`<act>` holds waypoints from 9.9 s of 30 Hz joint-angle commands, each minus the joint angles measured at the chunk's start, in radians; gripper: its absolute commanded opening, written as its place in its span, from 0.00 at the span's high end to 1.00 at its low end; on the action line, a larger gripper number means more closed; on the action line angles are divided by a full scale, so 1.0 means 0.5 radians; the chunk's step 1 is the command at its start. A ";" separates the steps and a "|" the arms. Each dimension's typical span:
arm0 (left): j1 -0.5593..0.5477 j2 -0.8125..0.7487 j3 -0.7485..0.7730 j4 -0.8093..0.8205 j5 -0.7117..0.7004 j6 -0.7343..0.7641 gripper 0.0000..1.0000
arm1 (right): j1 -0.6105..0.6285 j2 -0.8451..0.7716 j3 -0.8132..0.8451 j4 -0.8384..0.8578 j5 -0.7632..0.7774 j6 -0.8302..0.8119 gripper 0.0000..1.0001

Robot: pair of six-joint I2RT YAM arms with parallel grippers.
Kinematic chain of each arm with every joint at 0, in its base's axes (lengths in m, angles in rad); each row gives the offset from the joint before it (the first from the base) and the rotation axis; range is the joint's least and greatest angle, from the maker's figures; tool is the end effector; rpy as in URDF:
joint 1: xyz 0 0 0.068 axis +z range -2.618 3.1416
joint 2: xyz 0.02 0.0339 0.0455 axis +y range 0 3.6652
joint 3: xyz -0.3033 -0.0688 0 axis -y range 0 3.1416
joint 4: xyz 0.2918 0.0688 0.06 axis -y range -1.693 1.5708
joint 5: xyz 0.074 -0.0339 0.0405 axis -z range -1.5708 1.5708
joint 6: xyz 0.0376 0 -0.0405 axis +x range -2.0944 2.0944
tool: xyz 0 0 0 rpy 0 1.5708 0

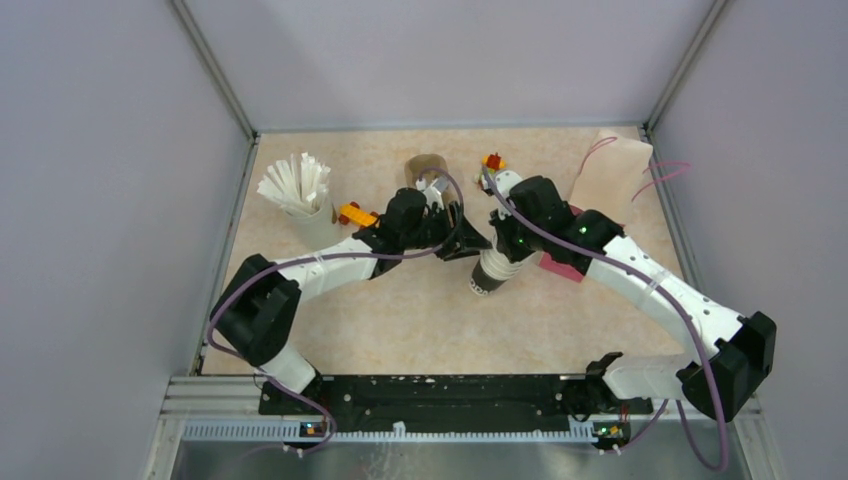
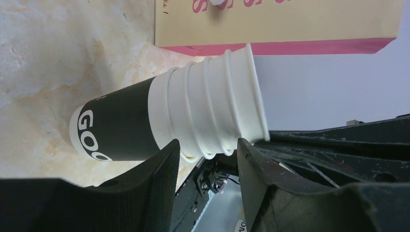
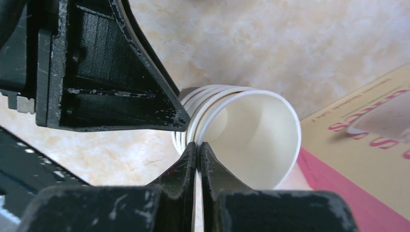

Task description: Pack the takeout coffee

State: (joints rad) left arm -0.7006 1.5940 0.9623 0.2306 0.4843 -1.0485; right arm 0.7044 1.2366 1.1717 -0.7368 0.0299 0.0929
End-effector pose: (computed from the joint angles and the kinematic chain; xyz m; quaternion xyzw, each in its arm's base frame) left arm 0.2920 -0.2691 0.2509 -0.0097 0.8202 -0.5395 0.1903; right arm 0.2241 0.1890 0.3608 -0.2736 0.8856 0.1328 0.3511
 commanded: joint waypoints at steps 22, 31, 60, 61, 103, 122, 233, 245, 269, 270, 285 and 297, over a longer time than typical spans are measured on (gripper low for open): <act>0.044 -0.077 -0.010 0.375 -0.040 0.048 0.30 | 0.015 -0.043 0.093 0.246 0.288 -0.619 1.00; 0.033 0.157 0.183 0.425 0.117 0.117 0.25 | 0.015 -0.027 0.064 0.256 0.285 -0.653 1.00; 0.066 0.303 0.138 0.681 0.069 -0.007 0.34 | 0.015 -0.016 -0.015 0.257 0.246 -0.640 1.00; 0.066 0.311 0.140 0.663 0.062 -0.003 0.34 | 0.015 -0.013 -0.009 0.258 0.249 -0.639 1.00; 0.093 0.171 0.183 0.025 0.002 0.025 0.29 | 0.015 -0.040 -0.019 0.504 0.469 -0.667 1.00; 0.127 0.366 0.305 0.475 0.137 -0.203 0.31 | 0.015 -0.037 -0.037 0.534 0.460 -0.654 1.00; 0.311 -1.206 0.587 -2.635 -1.577 0.847 0.01 | 1.311 0.044 -0.060 0.465 0.978 0.175 0.66; 0.809 -1.148 0.644 -2.927 -1.638 0.691 0.07 | 1.311 -0.474 0.149 0.186 0.950 0.561 0.64; 1.678 -1.013 0.115 -2.614 -1.785 1.047 0.35 | 1.310 -0.926 0.011 -0.016 0.917 0.634 0.62; 1.723 -0.995 0.112 -2.584 -1.746 1.059 0.34 | 1.310 -0.924 0.014 -0.018 0.911 0.625 0.62; 1.985 -0.701 0.004 -2.255 -1.477 1.006 0.44 | 1.312 -0.806 0.149 -0.004 0.964 0.524 0.62; 2.046 -0.590 -0.096 -2.150 -1.544 0.975 0.46 | 1.311 -0.880 0.122 -0.060 1.192 0.597 0.62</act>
State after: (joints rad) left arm 0.3084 1.2881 0.9360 -0.8883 -0.2699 -0.5514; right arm 1.3521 0.8383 1.2129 -0.7609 0.5556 0.3645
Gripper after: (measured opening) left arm 0.530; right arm 0.379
